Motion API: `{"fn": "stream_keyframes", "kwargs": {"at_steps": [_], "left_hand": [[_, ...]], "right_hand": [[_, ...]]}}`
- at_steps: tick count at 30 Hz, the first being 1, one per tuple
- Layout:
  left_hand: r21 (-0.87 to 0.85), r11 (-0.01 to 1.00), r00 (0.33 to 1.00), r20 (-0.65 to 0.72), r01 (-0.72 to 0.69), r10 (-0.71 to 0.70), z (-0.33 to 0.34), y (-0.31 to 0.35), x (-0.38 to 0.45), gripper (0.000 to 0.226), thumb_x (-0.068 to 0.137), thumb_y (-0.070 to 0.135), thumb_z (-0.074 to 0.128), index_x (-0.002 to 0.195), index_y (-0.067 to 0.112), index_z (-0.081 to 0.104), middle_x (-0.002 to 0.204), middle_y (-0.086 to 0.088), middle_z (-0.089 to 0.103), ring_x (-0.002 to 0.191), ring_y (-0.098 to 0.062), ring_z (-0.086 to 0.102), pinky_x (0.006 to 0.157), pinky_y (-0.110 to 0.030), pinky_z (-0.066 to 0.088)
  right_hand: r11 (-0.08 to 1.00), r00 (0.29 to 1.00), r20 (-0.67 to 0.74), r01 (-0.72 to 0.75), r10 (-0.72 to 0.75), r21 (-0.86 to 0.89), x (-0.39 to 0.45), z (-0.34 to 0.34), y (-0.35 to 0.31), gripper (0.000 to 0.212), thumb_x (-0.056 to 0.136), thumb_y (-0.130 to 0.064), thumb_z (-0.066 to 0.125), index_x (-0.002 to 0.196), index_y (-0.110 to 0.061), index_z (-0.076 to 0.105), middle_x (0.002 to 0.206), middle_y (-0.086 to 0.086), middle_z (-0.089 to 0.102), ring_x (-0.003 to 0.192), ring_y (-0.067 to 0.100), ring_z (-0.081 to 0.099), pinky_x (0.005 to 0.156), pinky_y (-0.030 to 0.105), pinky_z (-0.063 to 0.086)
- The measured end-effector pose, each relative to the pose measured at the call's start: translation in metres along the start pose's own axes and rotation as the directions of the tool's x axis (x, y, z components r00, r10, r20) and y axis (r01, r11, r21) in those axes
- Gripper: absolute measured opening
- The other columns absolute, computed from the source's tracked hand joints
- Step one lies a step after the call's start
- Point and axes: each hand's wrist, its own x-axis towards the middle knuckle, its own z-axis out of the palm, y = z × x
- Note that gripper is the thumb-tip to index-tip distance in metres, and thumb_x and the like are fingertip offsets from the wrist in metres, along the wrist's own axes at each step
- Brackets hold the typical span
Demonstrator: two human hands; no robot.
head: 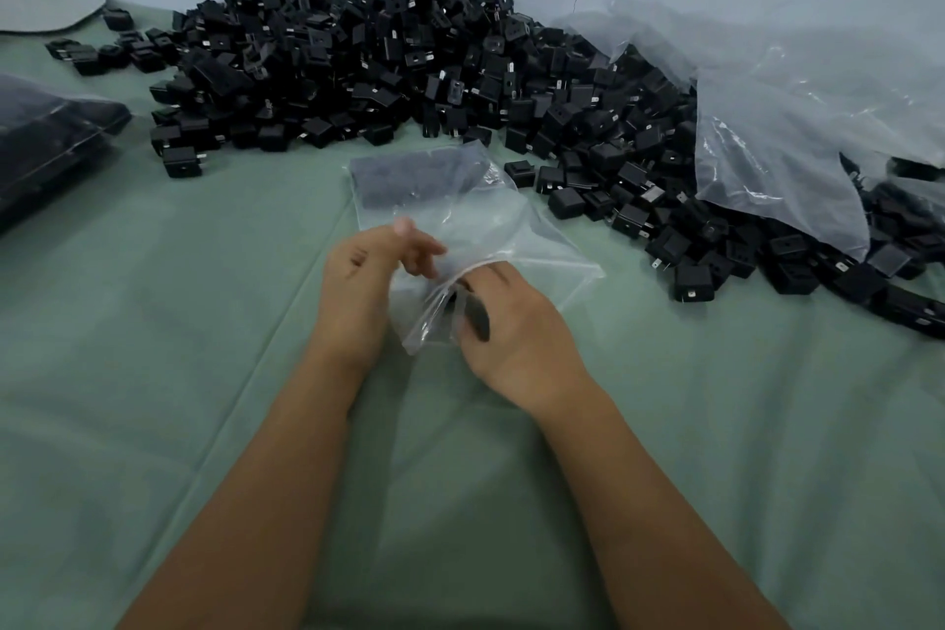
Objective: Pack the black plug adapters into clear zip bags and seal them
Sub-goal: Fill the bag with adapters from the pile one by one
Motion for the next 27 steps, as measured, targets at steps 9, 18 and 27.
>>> {"fn": "stream_keyframes", "kwargs": {"at_steps": [9, 18, 27], "left_hand": [[0.716, 0.6, 0.921, -0.379, 0.356, -0.094, -0.021, -0.01, 0.009, 0.027, 0.086, 0.026, 0.048, 0.11, 0.031, 0.06, 0.074, 0.01, 0.059, 0.097, -0.022, 0.054, 0.089, -0.038, 0.023], [0.727, 0.595, 0.93, -0.352, 0.342, -0.104, -0.024, -0.013, 0.013, 0.031, 0.087, 0.027, 0.049, 0.117, 0.029, 0.058, 0.07, 0.014, 0.054, 0.101, -0.023, 0.054, 0.084, -0.034, 0.018], [0.674, 0.643, 0.923, -0.352, 0.364, -0.154, -0.028, -0.019, 0.019, 0.034, 0.082, 0.036, 0.052, 0.116, 0.035, 0.054, 0.074, 0.016, 0.06, 0.101, -0.019, 0.055, 0.085, -0.034, 0.019]], "right_hand": [[0.994, 0.964, 0.256, -0.04, 0.066, -0.103, 0.005, -0.005, 0.0, 0.024, 0.082, -0.021, 0.052, 0.101, -0.031, 0.063, 0.081, -0.007, 0.063, 0.082, 0.014, 0.054, 0.073, 0.031, 0.046], [0.967, 0.927, 0.374, 0.121, -0.029, -0.225, 0.057, 0.025, -0.001, 0.038, 0.093, -0.026, 0.044, 0.131, -0.024, 0.048, 0.132, 0.0, 0.055, 0.12, 0.023, 0.048, 0.102, 0.036, 0.038], [0.974, 0.934, 0.356, 0.105, -0.028, -0.2, 0.102, 0.05, -0.012, 0.032, 0.095, -0.015, 0.043, 0.125, -0.016, 0.054, 0.111, 0.006, 0.063, 0.097, 0.023, 0.059, 0.088, 0.038, 0.047]]}}
